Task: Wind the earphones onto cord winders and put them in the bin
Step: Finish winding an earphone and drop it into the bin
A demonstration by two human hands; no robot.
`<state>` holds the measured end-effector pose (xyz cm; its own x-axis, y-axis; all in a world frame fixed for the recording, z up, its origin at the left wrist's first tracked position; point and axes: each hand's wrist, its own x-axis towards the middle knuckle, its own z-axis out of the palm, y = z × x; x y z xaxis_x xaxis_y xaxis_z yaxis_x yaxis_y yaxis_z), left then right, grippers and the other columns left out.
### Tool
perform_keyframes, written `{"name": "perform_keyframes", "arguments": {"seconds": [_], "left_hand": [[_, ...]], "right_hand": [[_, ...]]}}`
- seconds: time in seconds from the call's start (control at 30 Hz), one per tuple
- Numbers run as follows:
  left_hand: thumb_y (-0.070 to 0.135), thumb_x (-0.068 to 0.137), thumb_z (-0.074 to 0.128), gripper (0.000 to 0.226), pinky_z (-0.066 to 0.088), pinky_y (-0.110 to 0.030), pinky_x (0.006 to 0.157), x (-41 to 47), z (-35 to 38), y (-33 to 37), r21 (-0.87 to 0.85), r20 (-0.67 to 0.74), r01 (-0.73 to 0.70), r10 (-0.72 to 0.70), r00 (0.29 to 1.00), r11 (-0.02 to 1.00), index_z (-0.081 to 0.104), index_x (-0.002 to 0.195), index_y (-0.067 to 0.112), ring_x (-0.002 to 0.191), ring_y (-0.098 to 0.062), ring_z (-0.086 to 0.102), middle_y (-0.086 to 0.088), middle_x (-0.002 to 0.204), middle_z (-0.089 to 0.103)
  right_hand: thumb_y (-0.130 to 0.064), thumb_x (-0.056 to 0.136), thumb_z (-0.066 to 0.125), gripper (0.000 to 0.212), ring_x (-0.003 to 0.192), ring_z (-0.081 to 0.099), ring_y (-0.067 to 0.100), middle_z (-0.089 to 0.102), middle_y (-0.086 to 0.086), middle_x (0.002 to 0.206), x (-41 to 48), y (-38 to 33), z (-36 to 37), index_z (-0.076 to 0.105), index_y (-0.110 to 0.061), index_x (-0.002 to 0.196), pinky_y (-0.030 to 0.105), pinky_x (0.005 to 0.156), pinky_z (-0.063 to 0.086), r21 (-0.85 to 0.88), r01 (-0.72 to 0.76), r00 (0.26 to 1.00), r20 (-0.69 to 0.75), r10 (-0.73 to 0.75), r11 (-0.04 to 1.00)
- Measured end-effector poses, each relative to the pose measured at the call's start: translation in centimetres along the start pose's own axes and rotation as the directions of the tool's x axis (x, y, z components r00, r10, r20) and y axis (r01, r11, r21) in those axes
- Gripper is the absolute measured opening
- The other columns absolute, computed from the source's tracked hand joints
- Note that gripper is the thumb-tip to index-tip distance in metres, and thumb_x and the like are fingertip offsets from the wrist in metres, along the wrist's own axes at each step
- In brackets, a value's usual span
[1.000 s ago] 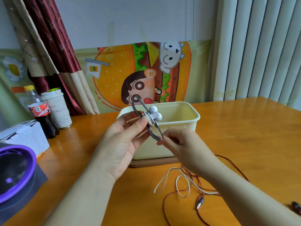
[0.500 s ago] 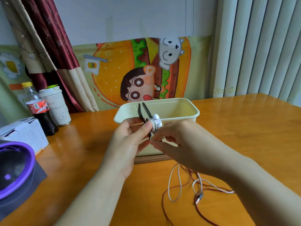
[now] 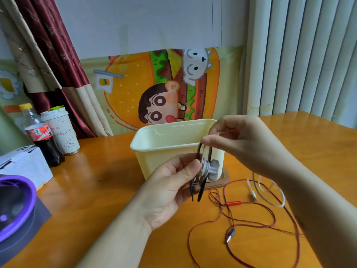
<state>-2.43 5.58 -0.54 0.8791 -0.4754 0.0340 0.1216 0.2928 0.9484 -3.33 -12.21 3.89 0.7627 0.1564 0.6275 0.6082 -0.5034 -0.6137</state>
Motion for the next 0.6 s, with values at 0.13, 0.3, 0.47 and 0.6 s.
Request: {"name": "perform_keyframes", "arguments": {"seconds": [0.13,0.3,0.47,0.6], "left_hand": [[0.022,0.068,0.072,0.023,0.05,-0.018,0.054,-0.2,0.1,0.2,-0.03,0.067,-0.005,0.007,0.998,1.0,0.077,0.09,0.016,0.085,-0.024,0.056,-0.019,0.108,0.062],[0.027,0.064,0.08,0.037,0.055,-0.023,0.066,-0.4,0.1,0.4,0.062,0.161,-0.063,0.052,0.986,0.996,0.076,0.099,0.019,0.097,-0.029,0.066,-0.021,0.117,0.068],[0.022,0.068,0.079,0.029,0.051,-0.035,0.095,0.4,-0.5,0.2,0.074,0.003,-0.208,0.208,0.978,0.975,0.076,0.097,0.024,0.112,-0.024,0.064,-0.01,0.116,0.071],[0.029,0.075,0.075,0.052,0.046,-0.034,0.098,0.7,-1.1,0.7,0.068,-0.109,-0.224,0.23,0.967,0.972,0.063,0.123,0.013,0.12,-0.025,0.06,-0.012,0.125,0.066]], "right_hand": [[-0.049,0.066,0.069,0.037,0.052,0.035,0.007,0.042,-0.004,0.054,0.2,0.9,-0.5,0.061,-0.012,0.067,0.015,0.047,0.028,0.187,-0.09,0.995,-0.033,0.098,0.978],[-0.059,0.067,0.074,0.045,0.051,0.044,0.018,0.051,0.006,0.056,0.0,2.7,0.7,0.064,-0.016,0.064,0.021,0.052,0.041,0.354,-0.267,0.963,0.127,0.237,0.896],[-0.023,0.092,0.061,0.027,0.052,0.055,0.007,0.063,-0.004,0.057,-0.7,2.6,4.5,0.063,-0.005,0.072,0.017,0.054,0.044,0.44,-0.385,0.922,0.217,0.32,0.811],[-0.035,0.096,0.051,0.038,0.054,0.033,0.014,0.041,-0.005,0.051,-1.0,2.5,5.7,0.06,-0.02,0.062,0.024,0.052,0.027,0.302,-0.426,0.905,0.159,0.395,0.853]]}}
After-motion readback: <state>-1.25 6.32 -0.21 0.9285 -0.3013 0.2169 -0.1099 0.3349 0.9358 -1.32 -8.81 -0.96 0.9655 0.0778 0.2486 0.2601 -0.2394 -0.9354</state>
